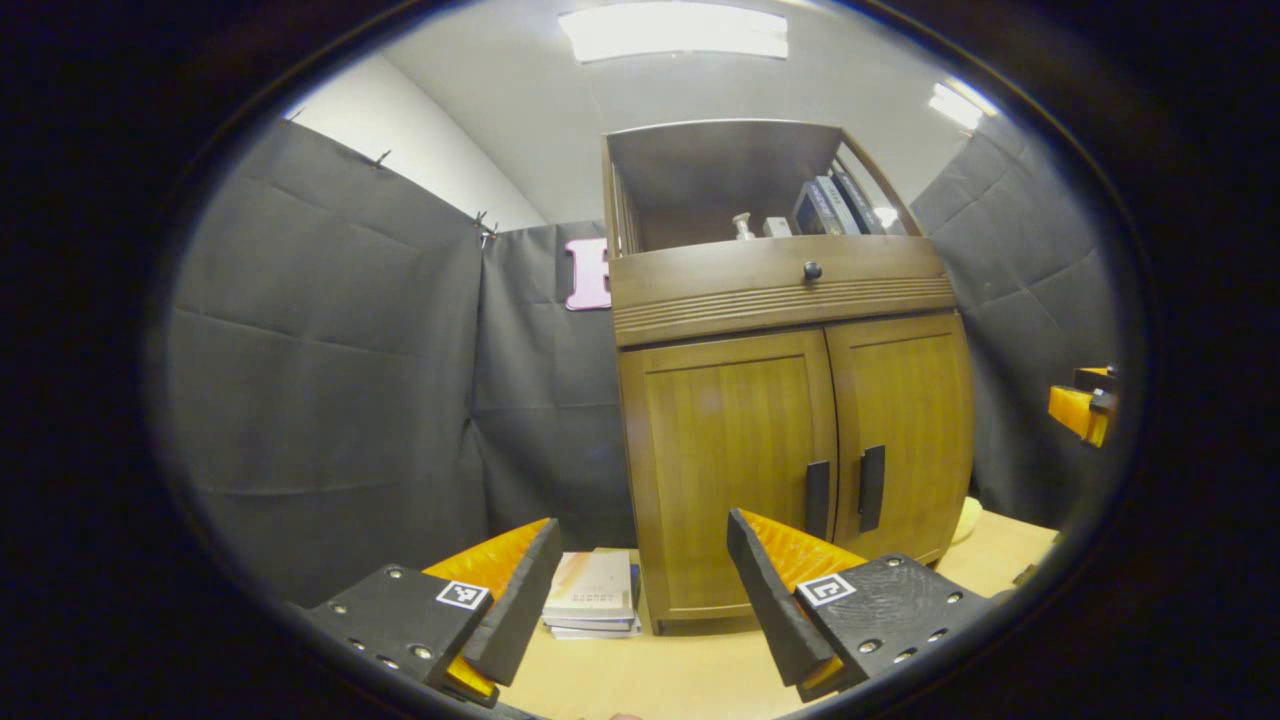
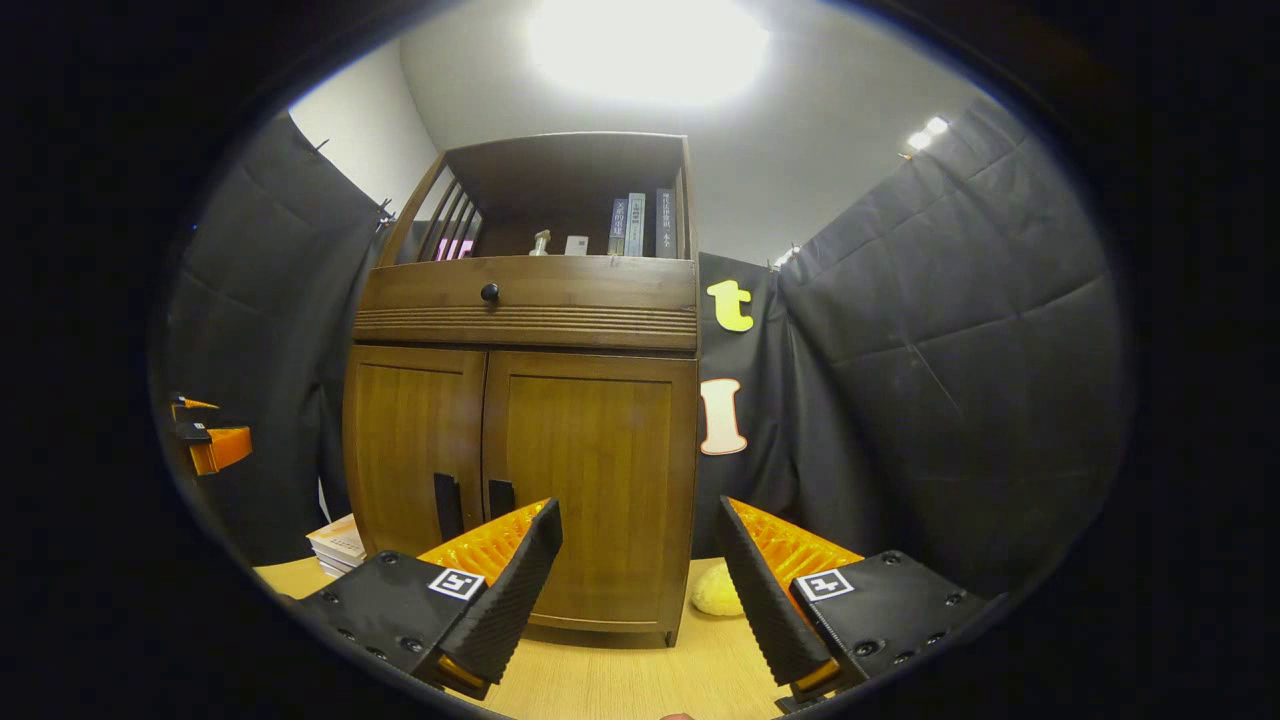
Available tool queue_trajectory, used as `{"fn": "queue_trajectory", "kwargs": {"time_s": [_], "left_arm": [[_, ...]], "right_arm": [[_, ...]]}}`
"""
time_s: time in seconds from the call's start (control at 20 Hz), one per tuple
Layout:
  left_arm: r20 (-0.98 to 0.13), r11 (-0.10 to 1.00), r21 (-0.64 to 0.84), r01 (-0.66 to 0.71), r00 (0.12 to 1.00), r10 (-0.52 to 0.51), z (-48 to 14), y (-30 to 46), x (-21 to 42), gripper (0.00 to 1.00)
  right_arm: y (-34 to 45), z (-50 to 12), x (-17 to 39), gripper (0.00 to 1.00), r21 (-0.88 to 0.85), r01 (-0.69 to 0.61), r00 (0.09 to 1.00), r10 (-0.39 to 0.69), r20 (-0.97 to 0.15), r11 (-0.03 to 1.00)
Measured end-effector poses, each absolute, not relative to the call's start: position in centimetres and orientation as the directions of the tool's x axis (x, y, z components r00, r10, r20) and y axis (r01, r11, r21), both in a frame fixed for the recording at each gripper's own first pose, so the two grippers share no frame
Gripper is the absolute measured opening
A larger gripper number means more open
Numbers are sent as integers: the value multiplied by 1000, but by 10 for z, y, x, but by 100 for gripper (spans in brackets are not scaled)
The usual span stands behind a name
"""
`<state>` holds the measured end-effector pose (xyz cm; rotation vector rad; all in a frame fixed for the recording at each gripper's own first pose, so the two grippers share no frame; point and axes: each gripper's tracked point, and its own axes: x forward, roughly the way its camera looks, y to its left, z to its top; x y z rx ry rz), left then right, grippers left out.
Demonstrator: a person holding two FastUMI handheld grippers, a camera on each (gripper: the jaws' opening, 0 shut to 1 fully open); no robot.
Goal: Open the right door of the double-door shoe cabinet with the right hand, and open the left door with the left hand.
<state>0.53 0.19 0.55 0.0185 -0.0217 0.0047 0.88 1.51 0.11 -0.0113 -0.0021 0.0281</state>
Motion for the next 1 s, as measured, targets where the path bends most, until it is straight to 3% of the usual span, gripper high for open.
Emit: {"fn": "queue_trajectory", "kwargs": {"time_s": [0.6, 1.0], "left_arm": [[45, 998, 13, -64, 997, 63, 20, 7, -7, 98], [54, 989, 24, -146, 988, 144, 26, 39, -49, 98]], "right_arm": [[77, -11, 60, 98, 12, -155, 988, 155, 2, 988], [121, -31, 111, 97, 36, -206, 978, 207, -31, 978]]}}
